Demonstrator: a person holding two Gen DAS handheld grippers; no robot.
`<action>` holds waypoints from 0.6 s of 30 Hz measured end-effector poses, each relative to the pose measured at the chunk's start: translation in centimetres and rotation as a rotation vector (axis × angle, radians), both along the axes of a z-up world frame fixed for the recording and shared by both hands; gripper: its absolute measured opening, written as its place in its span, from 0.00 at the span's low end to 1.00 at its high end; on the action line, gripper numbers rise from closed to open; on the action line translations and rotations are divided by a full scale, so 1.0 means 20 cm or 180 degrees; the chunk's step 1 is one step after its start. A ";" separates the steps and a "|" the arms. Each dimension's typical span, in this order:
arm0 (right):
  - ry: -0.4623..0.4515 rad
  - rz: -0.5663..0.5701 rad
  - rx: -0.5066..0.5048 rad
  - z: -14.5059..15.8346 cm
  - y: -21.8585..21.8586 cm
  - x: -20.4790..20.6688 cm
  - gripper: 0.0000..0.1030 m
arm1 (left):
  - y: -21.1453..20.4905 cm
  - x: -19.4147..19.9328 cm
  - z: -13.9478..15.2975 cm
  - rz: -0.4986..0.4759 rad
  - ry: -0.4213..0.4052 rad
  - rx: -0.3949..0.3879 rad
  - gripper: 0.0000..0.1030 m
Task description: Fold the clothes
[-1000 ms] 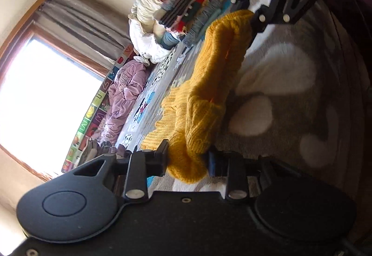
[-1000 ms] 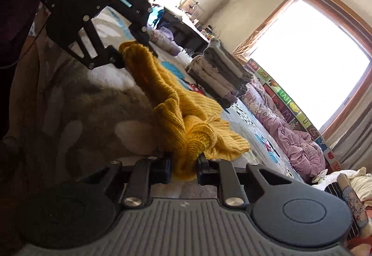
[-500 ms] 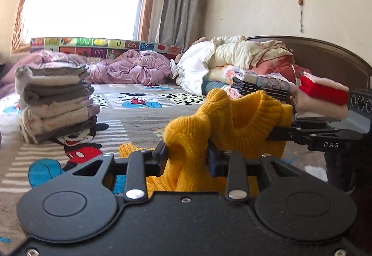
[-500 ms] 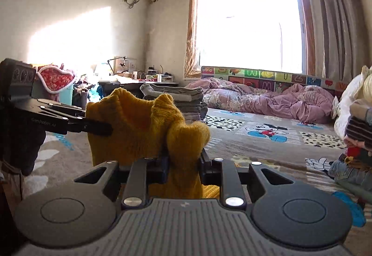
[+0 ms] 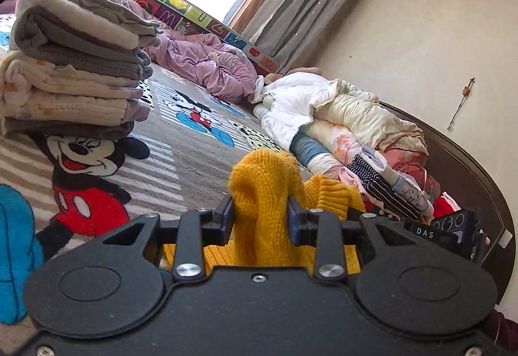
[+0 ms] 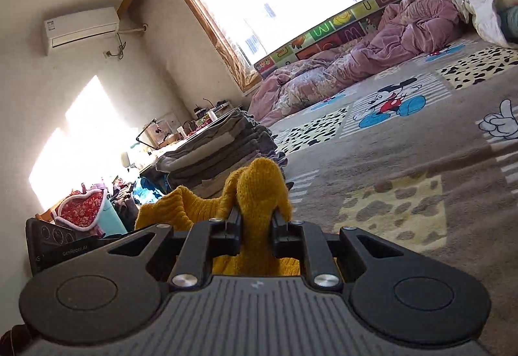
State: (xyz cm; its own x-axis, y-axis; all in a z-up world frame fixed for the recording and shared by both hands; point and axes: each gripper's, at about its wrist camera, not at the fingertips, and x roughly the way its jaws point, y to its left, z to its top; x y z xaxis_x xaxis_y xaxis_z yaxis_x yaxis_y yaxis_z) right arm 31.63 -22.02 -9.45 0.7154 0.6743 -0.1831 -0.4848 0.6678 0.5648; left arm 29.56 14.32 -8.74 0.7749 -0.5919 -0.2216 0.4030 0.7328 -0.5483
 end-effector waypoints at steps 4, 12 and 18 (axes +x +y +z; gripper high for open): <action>0.0333 -0.0065 0.0101 -0.10 -0.02 0.13 0.18 | 0.00 0.15 -0.09 -0.0026 0.0279 -0.0046 0.29; 0.0271 -0.0217 -0.0197 -0.11 -0.01 0.13 0.38 | -0.01 0.20 -0.16 0.0168 0.0582 0.0098 0.42; -0.0051 -0.0408 -0.0509 -0.04 -0.01 0.05 0.42 | 0.01 0.00 0.07 0.0405 -0.0188 0.0621 0.44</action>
State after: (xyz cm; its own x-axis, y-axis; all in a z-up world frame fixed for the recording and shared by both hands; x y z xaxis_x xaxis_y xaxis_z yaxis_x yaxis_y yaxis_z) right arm 32.55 -22.16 -10.24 0.7972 0.5408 -0.2683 -0.3983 0.8051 0.4395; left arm 29.65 14.49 -7.30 0.8556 -0.4391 -0.2741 0.3278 0.8694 -0.3696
